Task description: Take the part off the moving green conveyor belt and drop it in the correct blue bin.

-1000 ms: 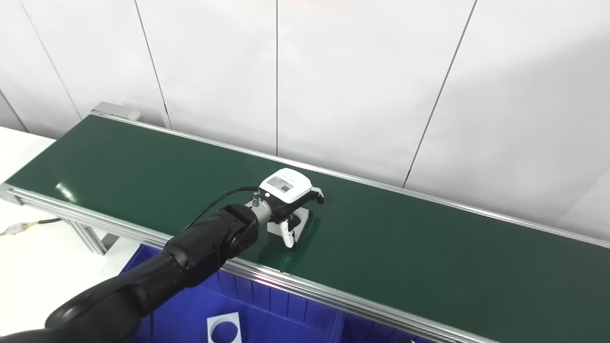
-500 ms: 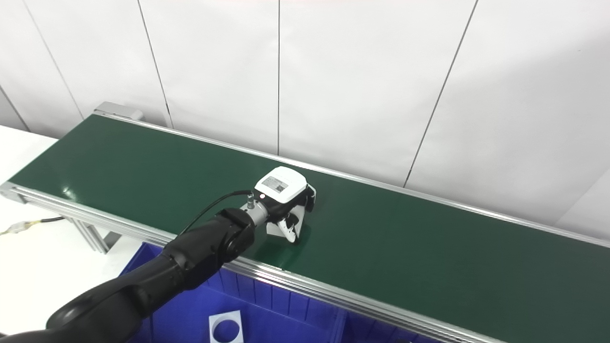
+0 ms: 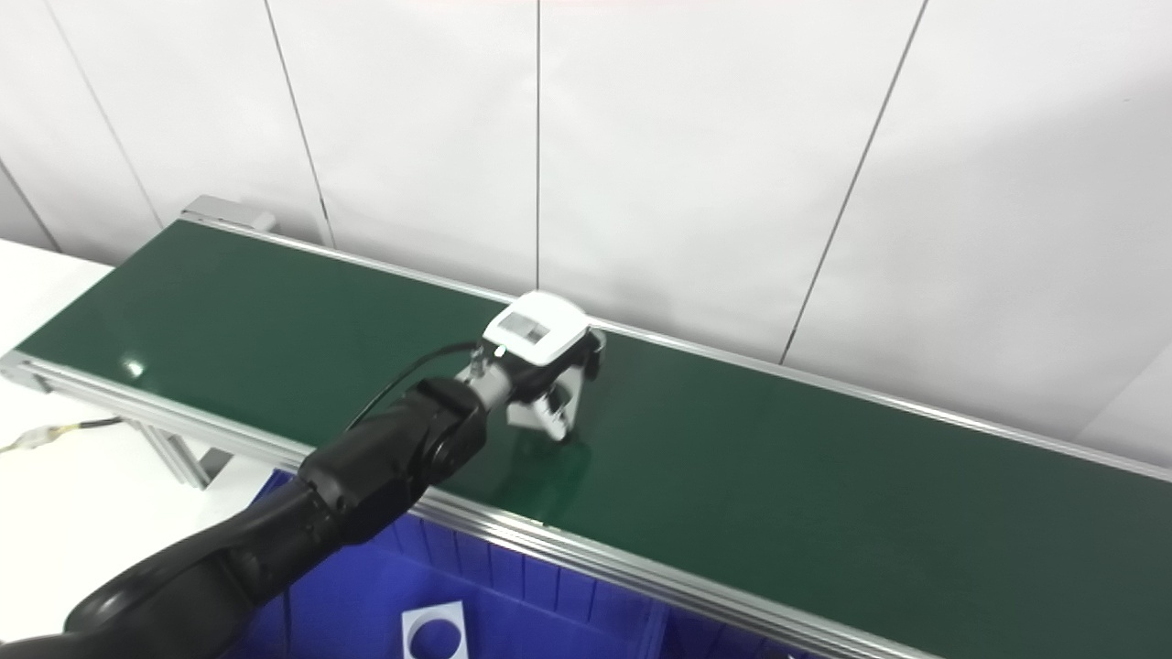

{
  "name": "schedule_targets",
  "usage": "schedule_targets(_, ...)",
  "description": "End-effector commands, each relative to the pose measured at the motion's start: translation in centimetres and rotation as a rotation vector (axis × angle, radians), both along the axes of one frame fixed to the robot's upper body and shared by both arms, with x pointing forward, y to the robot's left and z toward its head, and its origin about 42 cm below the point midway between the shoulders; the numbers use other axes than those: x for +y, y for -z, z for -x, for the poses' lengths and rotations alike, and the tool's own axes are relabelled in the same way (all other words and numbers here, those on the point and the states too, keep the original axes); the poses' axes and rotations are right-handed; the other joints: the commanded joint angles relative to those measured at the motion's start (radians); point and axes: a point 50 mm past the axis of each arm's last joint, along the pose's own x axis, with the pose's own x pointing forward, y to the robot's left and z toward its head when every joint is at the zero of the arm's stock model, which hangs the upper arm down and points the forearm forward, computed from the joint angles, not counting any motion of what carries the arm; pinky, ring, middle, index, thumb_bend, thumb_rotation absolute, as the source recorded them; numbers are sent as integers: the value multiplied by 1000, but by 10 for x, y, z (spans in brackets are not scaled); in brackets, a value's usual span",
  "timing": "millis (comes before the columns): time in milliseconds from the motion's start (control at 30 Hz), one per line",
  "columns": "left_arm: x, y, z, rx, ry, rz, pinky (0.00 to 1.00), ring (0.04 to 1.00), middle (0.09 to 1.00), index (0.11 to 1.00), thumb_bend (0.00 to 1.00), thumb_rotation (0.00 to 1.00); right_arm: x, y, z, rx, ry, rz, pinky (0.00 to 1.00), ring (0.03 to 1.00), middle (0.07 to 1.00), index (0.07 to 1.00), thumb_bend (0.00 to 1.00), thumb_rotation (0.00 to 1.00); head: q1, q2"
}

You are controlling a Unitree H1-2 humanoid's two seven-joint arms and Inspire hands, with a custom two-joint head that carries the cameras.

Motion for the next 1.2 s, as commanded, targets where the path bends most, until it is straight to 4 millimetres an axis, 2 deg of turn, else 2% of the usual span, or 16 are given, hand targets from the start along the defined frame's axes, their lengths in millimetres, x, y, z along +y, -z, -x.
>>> schedule_targets(0, -1, -32, 0, -54, -2, 46, 289, 412, 510, 545, 468, 0, 1, -10, -5, -82, -6, -3, 685, 789, 910, 844, 1000, 401, 0, 3)
schedule_targets(267, -7, -80, 41, -50, 78, 134, 292, 405, 506, 546, 468, 0, 2, -12, -7, -86, -11, -4, 694, 788, 907, 846, 1000, 401, -6, 14)
schedule_targets(333, -7, -86, 52, -57, 95, 145, 303, 413, 514, 534, 470, 0, 1, -12, -7, -90, -11, -3, 697, 789, 906, 846, 1000, 402, -9, 47)
schedule_targets(433, -6, -92, 70, -60, 107, 149, 292, 412, 506, 543, 469, 0, -1, -15, -8, -99, -8, 1, 698, 787, 905, 848, 1000, 410, -13, 75)
schedule_targets(533, -3, -95, 88, -38, 107, 168, 289, 420, 514, 544, 468, 0, -4, -20, -7, -114, -10, -3, 708, 793, 902, 854, 1000, 424, -14, 130)
schedule_targets(567, -3, -96, 91, -33, 106, 170, 288, 419, 510, 545, 468, 0, -4, -21, -7, -118, -11, -6, 711, 797, 902, 855, 1000, 426, -14, 130)
schedule_targets(600, -2, -95, 97, -23, 105, 177, 287, 417, 508, 546, 468, 0, -6, -24, -7, -126, -14, -4, 713, 799, 902, 856, 1000, 430, -16, 172)
schedule_targets(633, -1, -95, 100, -17, 103, 182, 287, 415, 507, 546, 468, 0, -6, -25, -7, -132, -16, -3, 715, 800, 902, 857, 1000, 434, -16, 172)
schedule_targets(667, 0, -93, 105, -4, 102, 188, 287, 414, 506, 547, 468, 0, -7, -28, -8, -142, -18, -2, 715, 801, 902, 858, 1000, 437, -23, 199)
schedule_targets(700, 1, -90, 110, 10, 100, 192, 291, 415, 508, 546, 469, 0, -7, -30, -9, -150, -19, -1, 717, 802, 900, 858, 1000, 436, -23, 199)
schedule_targets(733, 2, -87, 115, 21, 100, 195, 291, 415, 508, 546, 469, 0, -7, -33, -9, -159, -21, 0, 717, 802, 900, 857, 1000, 437, -31, 226)
schedule_targets(833, 5, -76, 131, 74, 105, 209, 287, 409, 502, 554, 467, 0, -5, -39, -13, -186, -25, 0, 715, 799, 896, 854, 1000, 436, -40, 250)
schedule_targets(867, 6, -73, 136, 90, 104, 212, 285, 408, 503, 555, 467, 0, -5, -42, -14, -196, -27, -4, 711, 798, 896, 852, 1000, 431, -47, 275)
schedule_targets(967, 8, -61, 150, 123, 106, 214, 278, 398, 495, 562, 465, 0, -3, -48, -16, -220, -32, -8, 709, 794, 894, 844, 1000, 425, -52, 293)
schedule_targets(1033, 9, -50, 160, 149, 102, 217, 277, 394, 492, 564, 464, 0, -2, -54, -17, -241, -36, -11, 710, 793, 892, 842, 1000, 422, -60, 325)
schedule_targets(1167, 9, -35, 175, 193, 89, 223, 277, 384, 491, 567, 463, 0, 0, -62, -18, -271, -41, -17, 704, 786, 885, 836, 1000, 421, -65, 348)
